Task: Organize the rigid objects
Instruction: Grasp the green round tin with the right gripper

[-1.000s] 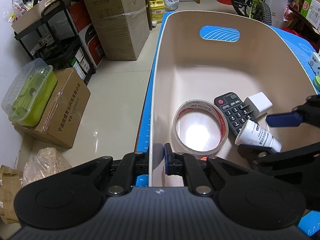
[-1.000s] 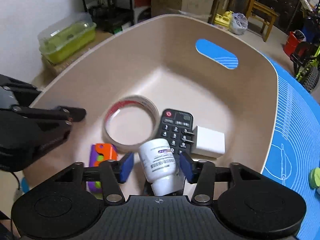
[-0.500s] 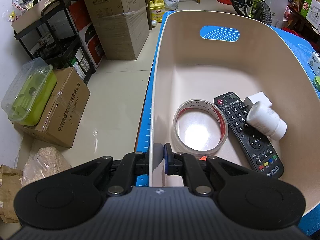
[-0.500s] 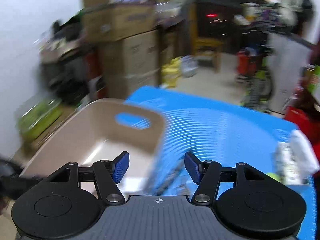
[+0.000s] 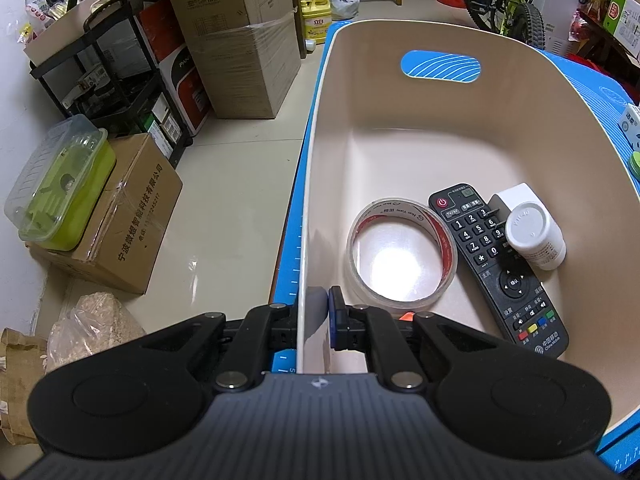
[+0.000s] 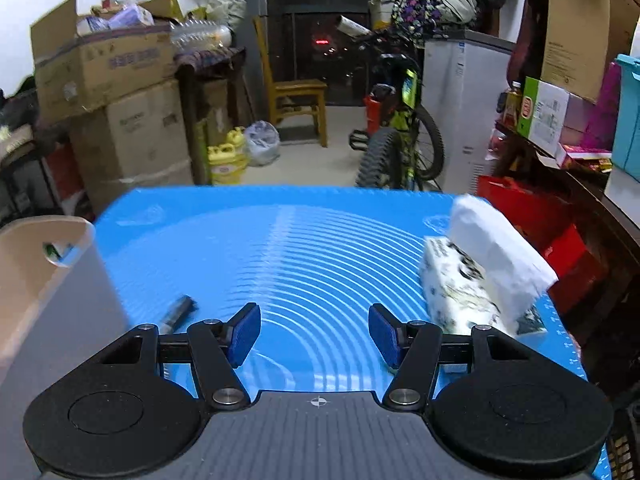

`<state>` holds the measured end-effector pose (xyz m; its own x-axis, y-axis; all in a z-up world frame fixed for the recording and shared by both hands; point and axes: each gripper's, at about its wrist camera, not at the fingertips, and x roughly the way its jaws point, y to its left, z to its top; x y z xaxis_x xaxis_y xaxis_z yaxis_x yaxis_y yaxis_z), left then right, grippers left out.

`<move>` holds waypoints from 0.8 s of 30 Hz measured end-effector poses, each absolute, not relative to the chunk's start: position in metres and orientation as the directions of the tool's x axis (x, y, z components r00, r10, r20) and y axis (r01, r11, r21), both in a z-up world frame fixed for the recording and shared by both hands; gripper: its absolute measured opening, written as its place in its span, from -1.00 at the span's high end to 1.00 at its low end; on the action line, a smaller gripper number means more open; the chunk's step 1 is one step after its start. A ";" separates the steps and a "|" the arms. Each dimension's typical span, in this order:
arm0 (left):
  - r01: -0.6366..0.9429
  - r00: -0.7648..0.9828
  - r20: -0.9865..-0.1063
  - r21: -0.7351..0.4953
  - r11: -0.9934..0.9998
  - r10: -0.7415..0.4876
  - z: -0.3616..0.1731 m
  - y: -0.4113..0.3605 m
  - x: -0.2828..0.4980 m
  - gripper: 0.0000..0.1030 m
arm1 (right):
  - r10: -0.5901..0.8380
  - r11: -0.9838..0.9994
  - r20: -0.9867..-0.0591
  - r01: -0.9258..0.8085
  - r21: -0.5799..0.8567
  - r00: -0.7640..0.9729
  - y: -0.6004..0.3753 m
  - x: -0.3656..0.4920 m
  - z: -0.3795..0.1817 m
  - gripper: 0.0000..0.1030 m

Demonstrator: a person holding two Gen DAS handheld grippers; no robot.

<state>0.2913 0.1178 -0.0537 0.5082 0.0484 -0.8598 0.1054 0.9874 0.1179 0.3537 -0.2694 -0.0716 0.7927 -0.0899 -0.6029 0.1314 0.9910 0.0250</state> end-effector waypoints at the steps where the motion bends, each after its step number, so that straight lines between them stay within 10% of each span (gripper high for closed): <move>1: 0.106 0.508 -0.860 0.118 0.987 0.048 -0.054 0.118 0.291 0.79 | -0.099 0.990 -0.609 0.139 0.019 0.787 -0.273 0.356 -0.077 -0.33; 24: 0.121 0.502 -0.864 0.125 0.985 0.048 -0.057 0.117 0.292 0.79 | -0.237 0.964 -0.674 0.257 -0.073 0.699 -0.314 0.386 -0.141 -0.30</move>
